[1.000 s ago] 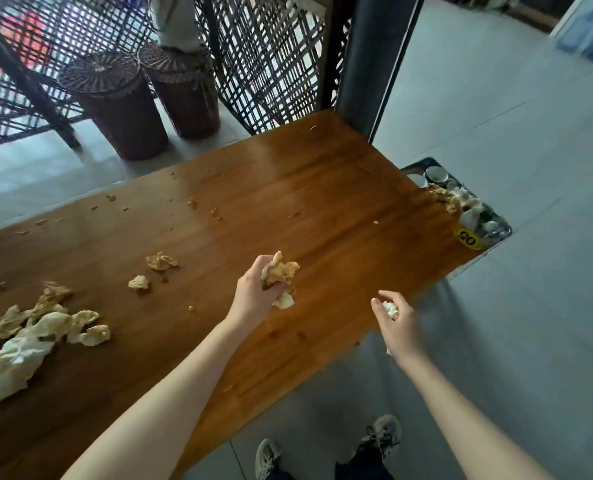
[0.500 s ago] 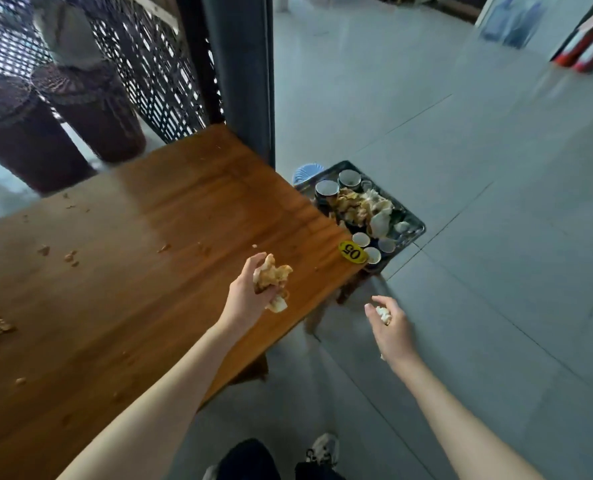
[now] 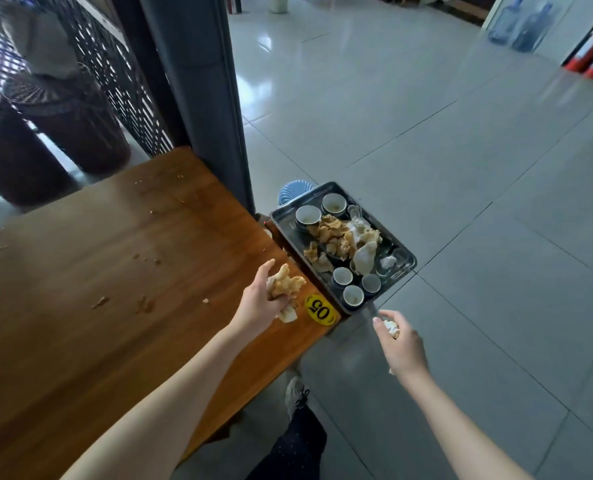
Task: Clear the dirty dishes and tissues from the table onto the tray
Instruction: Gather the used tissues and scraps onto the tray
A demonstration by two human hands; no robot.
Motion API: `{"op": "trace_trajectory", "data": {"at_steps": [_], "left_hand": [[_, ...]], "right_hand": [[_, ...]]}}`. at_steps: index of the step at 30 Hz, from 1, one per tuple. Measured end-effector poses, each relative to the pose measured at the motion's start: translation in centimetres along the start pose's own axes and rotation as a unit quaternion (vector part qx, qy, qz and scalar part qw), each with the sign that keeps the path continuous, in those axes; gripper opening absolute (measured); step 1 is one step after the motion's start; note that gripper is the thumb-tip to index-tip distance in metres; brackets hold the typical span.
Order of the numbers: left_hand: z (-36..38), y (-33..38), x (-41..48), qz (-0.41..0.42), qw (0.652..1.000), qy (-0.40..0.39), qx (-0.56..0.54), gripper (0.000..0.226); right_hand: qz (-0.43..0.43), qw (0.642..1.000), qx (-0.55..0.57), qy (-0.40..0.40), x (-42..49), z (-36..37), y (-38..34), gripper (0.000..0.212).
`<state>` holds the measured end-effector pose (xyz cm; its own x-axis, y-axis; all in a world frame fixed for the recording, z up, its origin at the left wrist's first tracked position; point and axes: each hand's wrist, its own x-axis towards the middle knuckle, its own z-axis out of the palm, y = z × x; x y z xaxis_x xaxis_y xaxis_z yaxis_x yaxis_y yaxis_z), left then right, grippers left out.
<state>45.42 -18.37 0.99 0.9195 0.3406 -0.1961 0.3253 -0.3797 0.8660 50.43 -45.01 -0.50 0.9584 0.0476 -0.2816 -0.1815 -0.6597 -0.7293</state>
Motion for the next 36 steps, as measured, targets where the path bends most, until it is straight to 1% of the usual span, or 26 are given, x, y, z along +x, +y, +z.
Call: {"op": "trace_trajectory", "data": {"at_steps": [5, 8, 11, 16, 20, 23, 27, 33, 36], "left_hand": [[2.1, 1.5, 7.5, -0.020, 1.000, -0.017, -0.013, 0.078], [3.4, 2.3, 11.7, -0.035, 0.999, -0.038, -0.004, 0.080], [4.5, 2.7, 15.2, -0.049, 0.997, -0.064, 0.000, 0.078], [6.3, 2.5, 18.9, -0.084, 0.993, -0.078, 0.008, 0.072], [7.5, 2.3, 22.0, -0.123, 0.991, -0.057, -0.006, 0.075], [8.8, 2.3, 24.0, -0.151, 0.988, -0.044, -0.009, 0.078], [11.1, 2.9, 25.9, -0.209, 0.978, -0.021, -0.014, 0.077], [14.1, 3.8, 30.1, -0.275, 0.960, 0.029, -0.042, 0.078], [15.8, 3.5, 31.9, -0.304, 0.949, 0.044, -0.072, 0.078]], "right_hand": [[0.019, 0.999, -0.044, -0.008, 7.9, -2.3, -1.2, 0.014], [0.029, 0.998, -0.061, 0.008, 12.3, -3.5, -2.2, 0.016], [0.021, 0.995, -0.101, 0.007, 16.1, -3.8, -3.1, 0.021], [0.019, 0.996, -0.081, 0.000, 21.5, -3.1, -4.2, 0.017], [0.009, 0.995, -0.091, -0.038, 27.4, -2.0, -4.3, 0.024], [0.003, 0.991, -0.104, -0.082, 31.9, -0.8, -4.3, 0.029], [-0.009, 0.976, -0.158, -0.152, 36.7, -0.1, -4.4, 0.034], [-0.059, 0.954, -0.194, -0.222, 42.7, 1.5, -4.4, 0.039], [-0.068, 0.942, -0.203, -0.259, 45.4, 2.7, -3.7, 0.041]]}}
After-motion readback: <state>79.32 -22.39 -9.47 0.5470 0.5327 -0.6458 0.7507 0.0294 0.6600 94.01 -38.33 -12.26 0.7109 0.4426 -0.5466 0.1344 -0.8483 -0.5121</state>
